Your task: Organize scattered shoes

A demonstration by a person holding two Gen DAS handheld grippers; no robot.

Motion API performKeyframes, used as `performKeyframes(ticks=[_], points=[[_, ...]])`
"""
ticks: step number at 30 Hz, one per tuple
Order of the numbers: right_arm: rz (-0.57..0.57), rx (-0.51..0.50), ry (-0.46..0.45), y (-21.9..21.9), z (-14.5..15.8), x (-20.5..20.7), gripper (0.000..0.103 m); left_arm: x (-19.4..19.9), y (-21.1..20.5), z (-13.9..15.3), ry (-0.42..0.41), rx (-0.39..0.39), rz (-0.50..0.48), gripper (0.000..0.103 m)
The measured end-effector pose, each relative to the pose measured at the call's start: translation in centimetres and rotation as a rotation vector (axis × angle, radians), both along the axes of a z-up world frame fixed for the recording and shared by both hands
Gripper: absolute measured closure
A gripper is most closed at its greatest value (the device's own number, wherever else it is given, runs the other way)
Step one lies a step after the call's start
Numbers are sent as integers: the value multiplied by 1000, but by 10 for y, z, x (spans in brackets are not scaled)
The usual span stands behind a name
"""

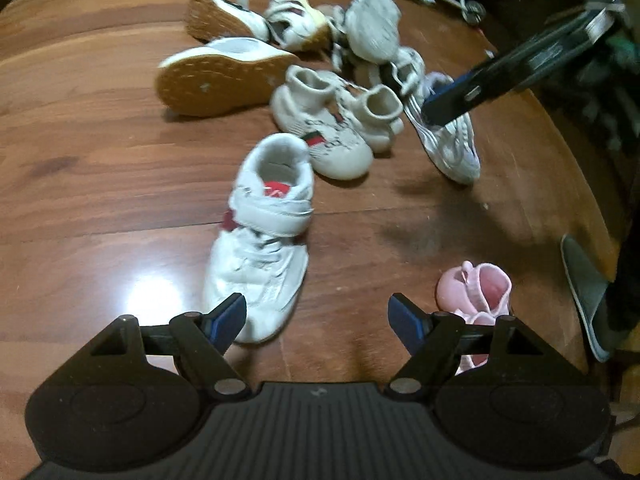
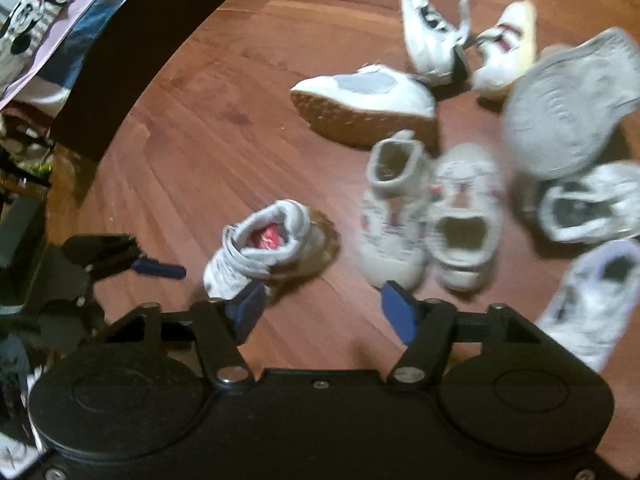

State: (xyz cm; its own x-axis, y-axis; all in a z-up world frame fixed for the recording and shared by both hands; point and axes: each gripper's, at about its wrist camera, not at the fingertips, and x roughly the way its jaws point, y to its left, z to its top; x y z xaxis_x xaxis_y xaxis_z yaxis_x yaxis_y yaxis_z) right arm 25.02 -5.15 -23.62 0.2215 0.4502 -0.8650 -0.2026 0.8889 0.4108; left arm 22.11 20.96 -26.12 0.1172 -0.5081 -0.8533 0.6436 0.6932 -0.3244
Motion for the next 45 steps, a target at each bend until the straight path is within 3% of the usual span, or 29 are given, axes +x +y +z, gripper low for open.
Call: performKeyframes(ticks=[5, 12, 14, 18, 23, 34, 40, 45], points=[[-73, -62, -49, 35, -27, 9, 57, -11, 12, -11, 11, 6, 8, 25], [-78, -164, -113, 57, -50, 24, 57, -19, 20, -14, 8, 8, 1, 25], [-61, -180, -125, 61, -56, 29, 57, -20, 21, -14, 5, 8, 3, 25], [31, -205, -156, 71, -67, 35, 71, -21, 21, -14, -2, 13, 5, 25], [153, -256, -223, 73, -67, 40, 73, -21, 22, -15, -4, 22, 9, 25], [110, -225, -302, 45, -46, 12, 73, -17, 15, -12, -19, 19, 8, 25], [111, -231, -252, 54, -61, 32, 73, -21, 14, -13, -17, 16, -5, 25], [153, -178, -197, 53, -70, 44, 75, -19, 19, -16, -17, 26, 3, 25]])
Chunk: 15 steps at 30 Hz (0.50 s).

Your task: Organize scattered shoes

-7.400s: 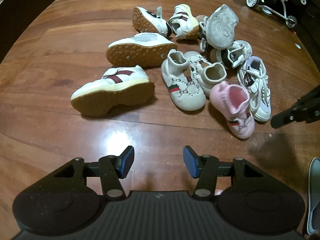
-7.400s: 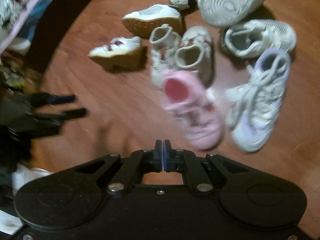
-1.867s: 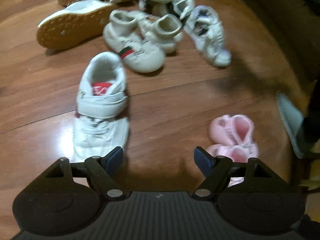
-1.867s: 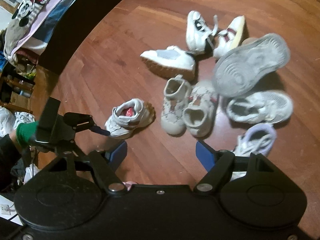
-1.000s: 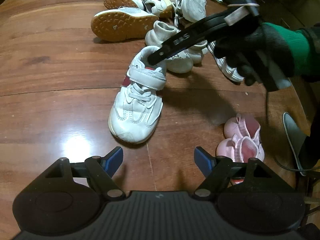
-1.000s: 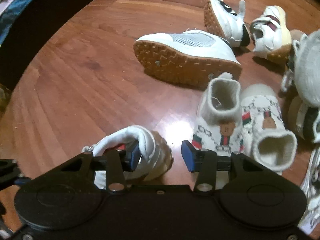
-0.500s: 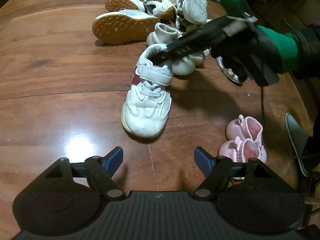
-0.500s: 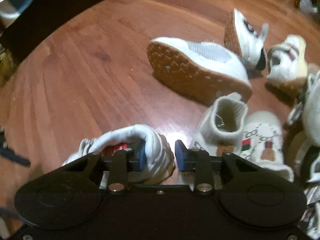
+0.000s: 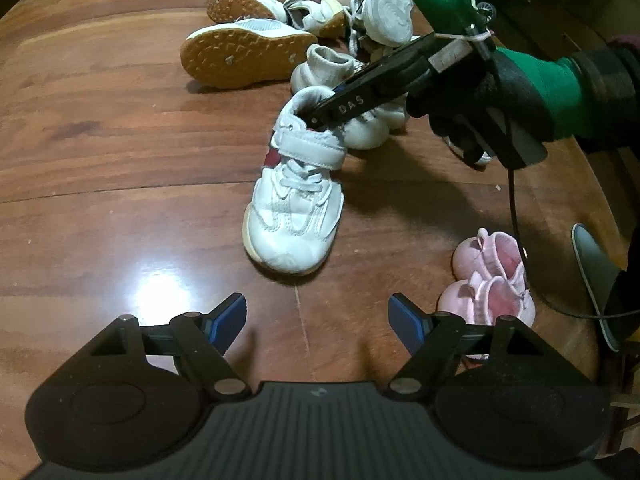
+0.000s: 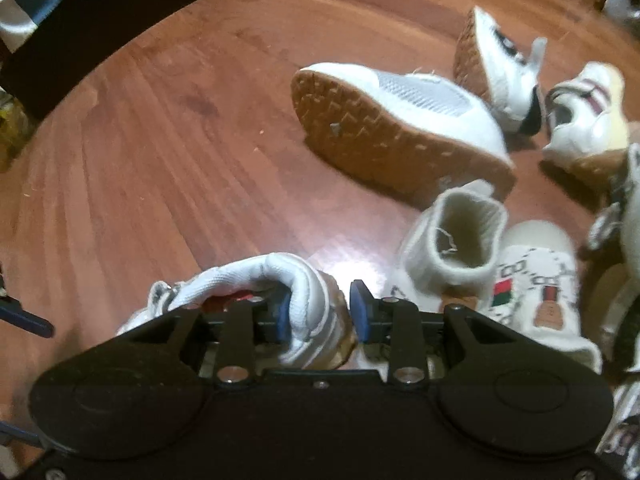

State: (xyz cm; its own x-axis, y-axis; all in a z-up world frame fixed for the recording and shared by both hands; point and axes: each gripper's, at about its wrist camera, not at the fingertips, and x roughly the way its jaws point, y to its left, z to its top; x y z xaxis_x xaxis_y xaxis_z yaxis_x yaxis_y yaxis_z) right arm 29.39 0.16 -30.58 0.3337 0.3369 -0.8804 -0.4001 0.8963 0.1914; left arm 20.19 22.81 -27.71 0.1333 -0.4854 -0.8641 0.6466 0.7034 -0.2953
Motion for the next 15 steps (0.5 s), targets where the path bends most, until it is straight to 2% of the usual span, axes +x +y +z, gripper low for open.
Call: performKeyframes(ticks=[7, 11, 15], points=[[137, 95, 17, -19, 21, 2, 76, 4, -1, 6, -21, -7, 7, 25], [275, 140, 19, -31, 45, 6, 76, 4, -3, 8, -26, -7, 4, 25], [489, 48, -28, -21, 58, 2, 76, 4, -6, 8, -26, -6, -3, 25]])
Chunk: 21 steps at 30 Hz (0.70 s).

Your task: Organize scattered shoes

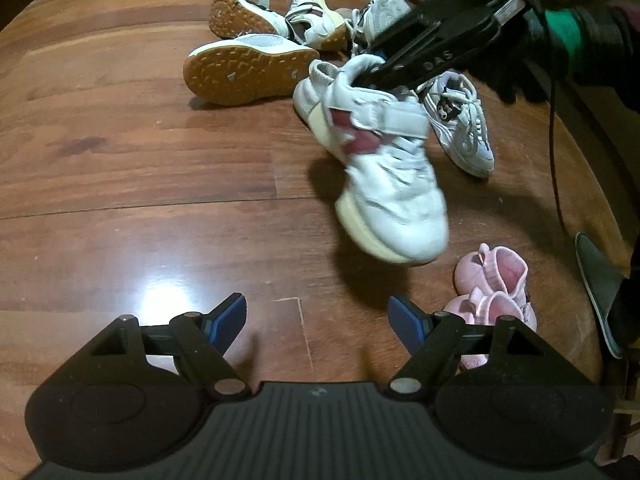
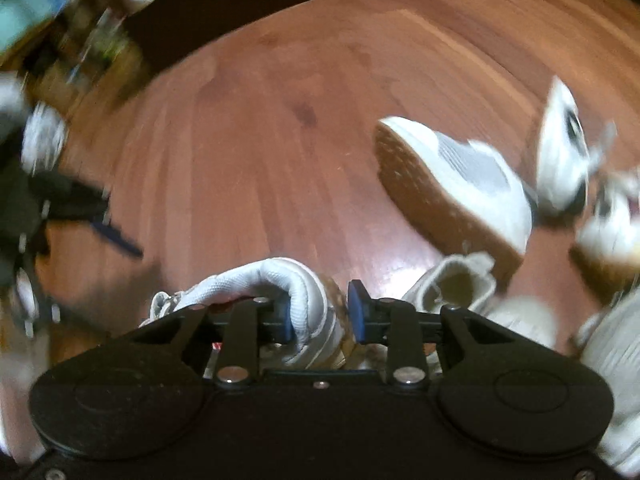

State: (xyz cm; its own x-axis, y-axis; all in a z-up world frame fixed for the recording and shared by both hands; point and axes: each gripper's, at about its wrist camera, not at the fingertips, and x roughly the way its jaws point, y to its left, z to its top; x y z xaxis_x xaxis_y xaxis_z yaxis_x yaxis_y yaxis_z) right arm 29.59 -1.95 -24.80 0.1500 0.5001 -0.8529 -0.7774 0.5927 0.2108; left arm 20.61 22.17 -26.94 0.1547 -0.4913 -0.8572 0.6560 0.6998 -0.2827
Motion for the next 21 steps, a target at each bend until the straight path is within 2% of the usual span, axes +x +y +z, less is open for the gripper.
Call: performKeyframes(ticks=[5, 11, 16, 21], points=[[236, -87, -53, 21, -9, -17, 76, 1, -3, -2, 3, -4, -7, 25], [448, -182, -120, 44, -30, -37, 76, 0, -4, -6, 16, -1, -14, 25], [524, -179, -122, 53, -39, -40, 76, -2, -4, -10, 25, 5, -17, 25], [471, -136, -90, 47, -48, -29, 76, -1, -5, -10, 25, 5, -19, 25]])
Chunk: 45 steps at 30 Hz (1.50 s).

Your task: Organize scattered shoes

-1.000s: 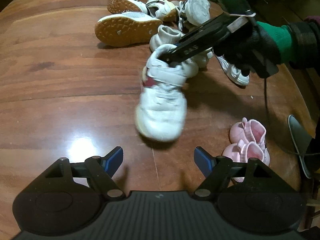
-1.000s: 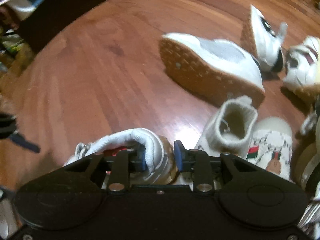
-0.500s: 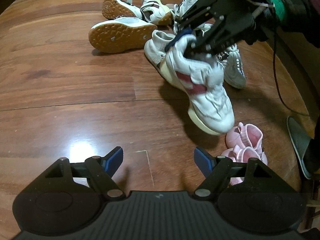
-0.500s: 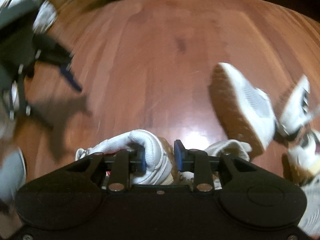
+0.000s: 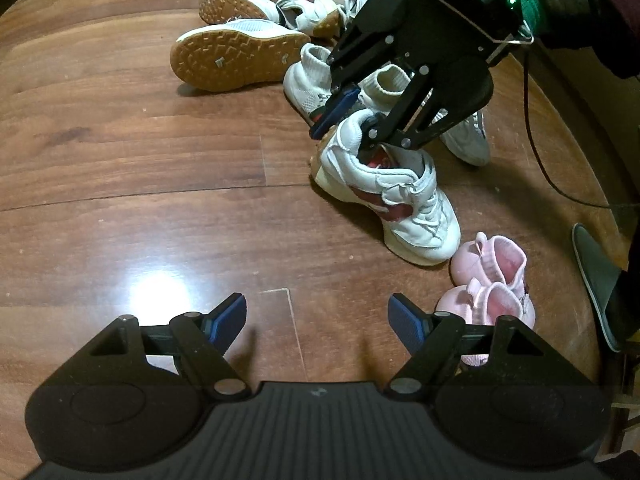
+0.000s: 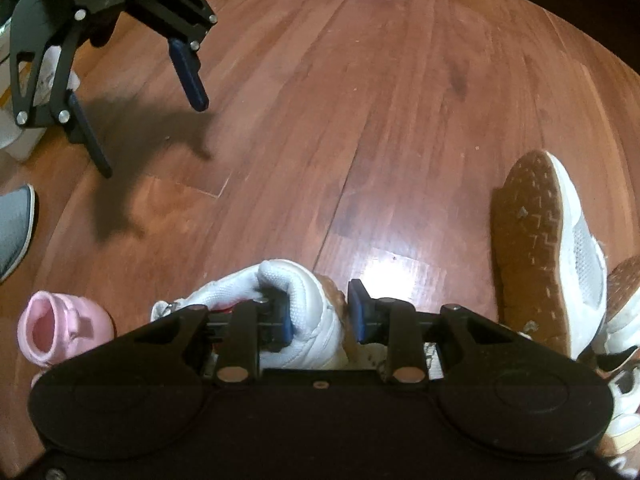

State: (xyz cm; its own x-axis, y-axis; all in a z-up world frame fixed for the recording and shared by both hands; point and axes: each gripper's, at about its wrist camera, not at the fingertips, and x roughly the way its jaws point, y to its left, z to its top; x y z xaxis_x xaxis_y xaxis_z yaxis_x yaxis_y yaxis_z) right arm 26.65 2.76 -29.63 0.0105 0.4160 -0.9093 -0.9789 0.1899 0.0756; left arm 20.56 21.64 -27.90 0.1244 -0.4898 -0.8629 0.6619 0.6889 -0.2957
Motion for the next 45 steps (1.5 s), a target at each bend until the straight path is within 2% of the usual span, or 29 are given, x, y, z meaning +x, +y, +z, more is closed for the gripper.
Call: performKeyframes(ticks=[2, 3, 11, 12, 15, 19, 22, 28, 31, 32, 35, 38, 40, 42, 45], points=[[-41, 9, 19, -4, -1, 3, 75, 1, -1, 1, -2, -2, 0, 25], [-71, 11, 30, -6, -2, 5, 64, 1, -2, 1, -3, -2, 0, 25], [-200, 61, 74, -37, 20, 2, 61, 6, -11, 6, -18, -13, -11, 25], [-237, 85, 87, -44, 25, 3, 55, 6, -12, 7, -20, -17, -11, 25], [-348, 132, 92, -61, 36, 4, 49, 5, -12, 10, -25, -30, -9, 25], [-484, 172, 34, -74, 41, -4, 48, 4, -11, 8, -26, -25, -6, 25], [-546, 243, 108, -81, 46, -3, 48, 3, -10, 8, -25, -28, -5, 25], [-523, 211, 112, -84, 55, 9, 48, 5, -8, 6, -31, -25, 6, 25], [-645, 224, 89, -99, 60, 23, 48, 7, -14, 5, -25, -50, 16, 25], [-713, 205, 72, -103, 58, 30, 48, 8, -21, 2, -13, -61, 12, 25], [-815, 141, 43, -105, 46, 42, 48, 4, -37, -8, 27, -84, 1, 25], [-920, 108, 58, -106, 30, 57, 48, -4, -56, -23, 76, -115, 2, 25], [-971, 103, 72, -107, 20, 66, 52, -7, -67, -31, 88, -111, 11, 25], [-981, 96, 82, -104, 14, 72, 62, -7, -78, -40, 105, -102, 22, 25], [-971, 108, 108, -99, 13, 74, 64, -3, -80, -44, 108, -86, 41, 25]])
